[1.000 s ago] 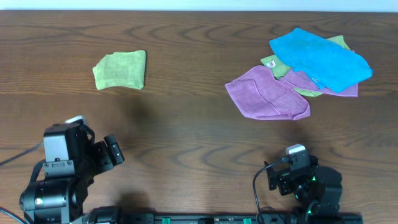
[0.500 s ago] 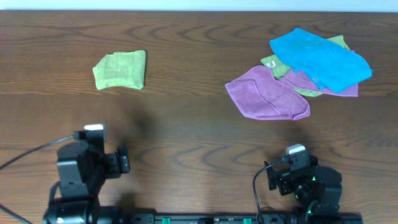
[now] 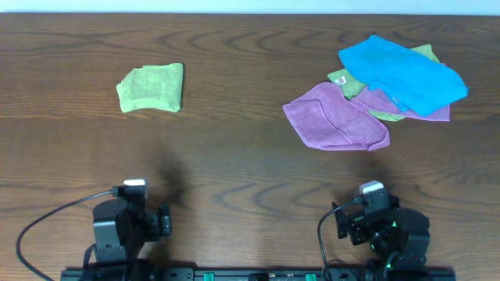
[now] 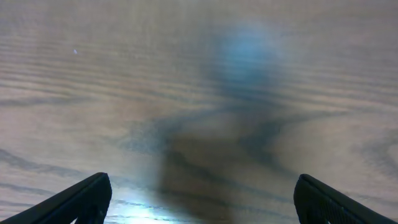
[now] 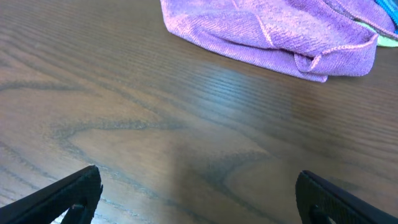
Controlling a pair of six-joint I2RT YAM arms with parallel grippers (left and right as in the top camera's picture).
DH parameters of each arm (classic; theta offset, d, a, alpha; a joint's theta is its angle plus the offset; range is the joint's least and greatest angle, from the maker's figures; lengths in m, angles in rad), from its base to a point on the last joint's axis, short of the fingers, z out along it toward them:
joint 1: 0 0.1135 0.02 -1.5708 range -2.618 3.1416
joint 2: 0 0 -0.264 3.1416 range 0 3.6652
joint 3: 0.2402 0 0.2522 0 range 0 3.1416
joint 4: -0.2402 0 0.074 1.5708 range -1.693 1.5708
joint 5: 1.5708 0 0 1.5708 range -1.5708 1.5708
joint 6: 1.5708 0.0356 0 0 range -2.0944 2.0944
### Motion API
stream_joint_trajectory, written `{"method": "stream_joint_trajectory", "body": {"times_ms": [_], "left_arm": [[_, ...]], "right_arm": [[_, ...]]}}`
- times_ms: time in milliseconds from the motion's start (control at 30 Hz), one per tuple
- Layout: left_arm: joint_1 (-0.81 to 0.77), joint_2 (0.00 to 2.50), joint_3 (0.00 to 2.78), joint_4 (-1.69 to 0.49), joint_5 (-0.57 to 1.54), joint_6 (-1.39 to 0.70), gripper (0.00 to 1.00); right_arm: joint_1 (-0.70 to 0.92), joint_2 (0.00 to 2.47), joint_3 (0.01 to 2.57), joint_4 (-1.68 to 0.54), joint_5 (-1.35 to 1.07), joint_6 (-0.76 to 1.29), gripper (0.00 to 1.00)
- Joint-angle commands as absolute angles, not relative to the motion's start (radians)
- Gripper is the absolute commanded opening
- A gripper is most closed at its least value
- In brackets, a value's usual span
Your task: Fold the cloth
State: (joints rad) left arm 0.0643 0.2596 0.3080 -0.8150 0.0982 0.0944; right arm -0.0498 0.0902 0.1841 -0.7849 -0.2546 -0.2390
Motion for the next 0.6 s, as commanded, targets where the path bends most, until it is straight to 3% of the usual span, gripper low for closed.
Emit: {"method": "stream_joint_trajectory", "body": {"times_ms": [0, 567], "left_arm": [[0.062, 0.205, 0.282, -0.830, 0.101, 0.123, 0.95], [0.062, 0.009, 0.275, -0.934, 0.086, 0.158, 0.95]], "right_arm": [[-0.043, 0.083, 0.176, -0.786, -0.262, -0.248, 0.99], [-0.043, 0.083, 0.176, -0.786, -0.262, -0.248, 0.99]]}}
